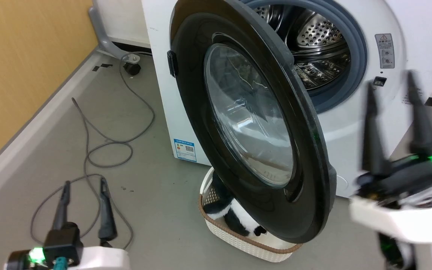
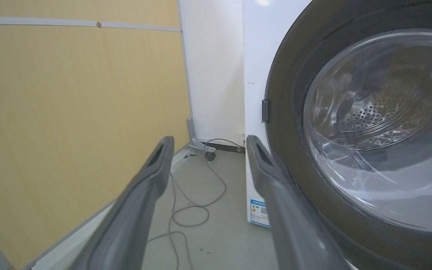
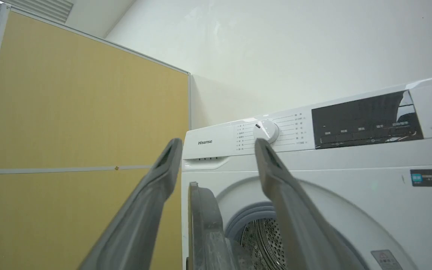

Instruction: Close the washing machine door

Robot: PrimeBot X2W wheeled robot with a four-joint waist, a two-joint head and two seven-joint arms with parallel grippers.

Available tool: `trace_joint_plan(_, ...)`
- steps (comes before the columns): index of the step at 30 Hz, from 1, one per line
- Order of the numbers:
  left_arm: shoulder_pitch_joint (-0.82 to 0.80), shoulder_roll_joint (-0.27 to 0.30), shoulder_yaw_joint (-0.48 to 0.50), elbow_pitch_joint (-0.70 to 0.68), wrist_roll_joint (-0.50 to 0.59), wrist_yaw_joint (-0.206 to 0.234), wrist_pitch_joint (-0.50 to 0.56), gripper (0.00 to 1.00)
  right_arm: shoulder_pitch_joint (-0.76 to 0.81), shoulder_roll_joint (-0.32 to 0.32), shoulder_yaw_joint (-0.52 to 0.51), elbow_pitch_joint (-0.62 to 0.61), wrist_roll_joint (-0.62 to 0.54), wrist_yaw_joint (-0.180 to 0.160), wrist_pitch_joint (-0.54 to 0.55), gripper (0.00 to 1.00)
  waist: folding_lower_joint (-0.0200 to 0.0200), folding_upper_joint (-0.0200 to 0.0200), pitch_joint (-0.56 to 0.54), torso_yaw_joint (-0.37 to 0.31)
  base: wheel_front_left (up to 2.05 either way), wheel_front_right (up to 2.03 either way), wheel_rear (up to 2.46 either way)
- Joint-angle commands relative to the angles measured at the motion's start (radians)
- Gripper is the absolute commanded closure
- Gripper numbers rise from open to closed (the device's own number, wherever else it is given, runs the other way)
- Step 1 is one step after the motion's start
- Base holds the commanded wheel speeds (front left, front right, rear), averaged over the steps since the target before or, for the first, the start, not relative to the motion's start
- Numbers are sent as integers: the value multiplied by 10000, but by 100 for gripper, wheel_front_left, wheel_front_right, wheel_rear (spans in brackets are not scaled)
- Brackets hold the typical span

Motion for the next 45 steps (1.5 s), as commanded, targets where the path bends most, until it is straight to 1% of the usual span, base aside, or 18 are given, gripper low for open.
trace_joint_plan(1, 142, -89, 34, -14, 56, -78, -43, 0, -174, -147, 246, -80, 99, 8, -44, 0, 0, 0, -1, 8, 0, 0, 0)
trace_joint_plan(2, 171, -173, 75, -14, 96, -154, -43, 0, -214, -303, 611, -177, 165, 8, -44, 53, 0, 0, 6, 14, 0, 0, 0)
trace_joint_plan(3, 188, -245, 124, 4, 127, -238, -43, 0, -223, -432, 930, -252, 245, 8, -44, 95, 0, 0, 15, 12, 0, 0, 0)
trace_joint_plan(4, 193, -310, 186, 40, 148, -346, -43, 0, -203, -559, 1242, -293, 348, 8, -44, 100, 0, 0, 25, 5, 0, 0, 0)
trace_joint_plan(9, 196, -639, 437, 87, 408, -714, -43, 0, -99, -1230, 2536, -81, 551, 8, -44, 100, 0, 0, 99, -52, 0, 0, 0)
trace_joint_plan(15, 161, -995, 696, 161, 695, -1066, -43, 0, 499, -1809, 3742, 1424, 615, 8, -44, 100, 0, 0, 138, -151, 0, 0, 0)
trace_joint_plan(18, 146, -1172, 811, 184, 839, -1212, -43, 0, 749, -2110, 4136, 2182, 381, 8, -44, 100, 0, 0, 175, -208, 0, 0, 0)
trace_joint_plan(22, 128, -1375, 962, 184, 1017, -1399, -43, 0, 1096, -2351, 4260, 3010, 214, 8, -44, 100, 0, 0, 241, -298, 0, 0, 0)
trace_joint_plan(28, 54, -1613, 1189, 147, 1287, -1655, -43, 0, 1380, -2571, 3728, 3964, 46, 8, -44, 100, 0, 0, 386, -434, 0, 0, 0)
trace_joint_plan(36, -239, -1962, 1330, 119, 1580, -1976, -43, 0, 965, -2449, 2431, 4921, -186, 8, -44, 100, 0, 0, 800, -487, 0, 0, 0)
trace_joint_plan(40, -422, -2132, 1315, 88, 1689, -2146, -43, 0, 484, -2383, 1677, 5272, -245, 8, -44, 100, 0, 0, 1186, -510, 0, 0, 0)
trace_joint_plan(45, -738, -2347, 1308, 11, 1786, -2266, -43, 0, -696, -2376, 1009, 5837, -154, 8, -44, 100, 0, 0, 1896, -554, 0, 0, 0)
